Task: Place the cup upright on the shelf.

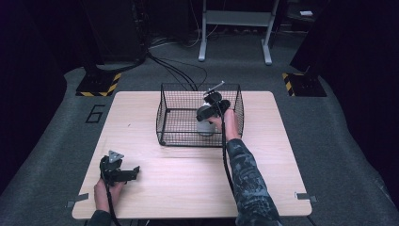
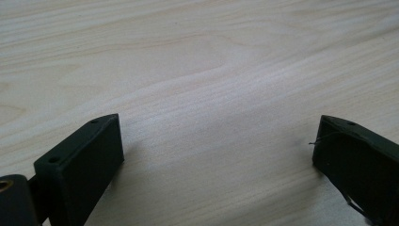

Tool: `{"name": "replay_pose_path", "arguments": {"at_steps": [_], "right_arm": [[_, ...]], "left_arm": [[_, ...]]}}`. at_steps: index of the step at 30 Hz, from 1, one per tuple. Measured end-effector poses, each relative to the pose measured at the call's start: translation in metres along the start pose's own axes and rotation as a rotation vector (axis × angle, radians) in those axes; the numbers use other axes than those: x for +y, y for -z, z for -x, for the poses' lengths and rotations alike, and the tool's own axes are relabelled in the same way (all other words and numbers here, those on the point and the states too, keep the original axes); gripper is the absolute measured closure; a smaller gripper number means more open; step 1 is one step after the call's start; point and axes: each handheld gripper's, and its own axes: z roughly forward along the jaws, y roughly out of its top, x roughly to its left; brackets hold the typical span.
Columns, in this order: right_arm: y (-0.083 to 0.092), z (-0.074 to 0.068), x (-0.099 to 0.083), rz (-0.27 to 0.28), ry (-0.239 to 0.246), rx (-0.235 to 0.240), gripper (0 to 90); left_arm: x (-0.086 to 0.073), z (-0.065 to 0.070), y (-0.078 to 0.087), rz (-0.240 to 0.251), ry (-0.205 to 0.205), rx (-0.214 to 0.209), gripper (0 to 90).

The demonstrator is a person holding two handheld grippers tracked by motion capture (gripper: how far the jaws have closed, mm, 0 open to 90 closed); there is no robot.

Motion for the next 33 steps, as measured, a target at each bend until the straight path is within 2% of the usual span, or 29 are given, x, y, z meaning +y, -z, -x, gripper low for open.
{"name": "replay_pose_path", "arguments": {"at_steps": [4, 10, 16, 25, 33], "right_arm": [[0.014, -0.003, -0.002, 0.041, 0.003, 0.004, 0.0], [0.044, -0.011, -0.004, 0.101, 0.043, 0.005, 0.0], [0.074, -0.022, -0.015, 0.146, 0.094, 0.012, 0.0], [0.112, -0.038, -0.049, 0.206, 0.159, 0.008, 0.0], [0.13, -0.04, -0.092, 0.236, 0.159, -0.007, 0.0]], "left_arm": [[0.0, 0.0, 0.0, 0.0, 0.0, -0.002, 2.3], [0.0, 0.0, 0.0, 0.0, 0.0, -0.002, 2.3], [0.0, 0.0, 0.0, 0.0, 0.0, -0.002, 2.2], [0.0, 0.0, 0.0, 0.0, 0.0, 0.0, 2.2], [0.0, 0.0, 0.0, 0.0, 0.0, 0.0, 2.3]]}}
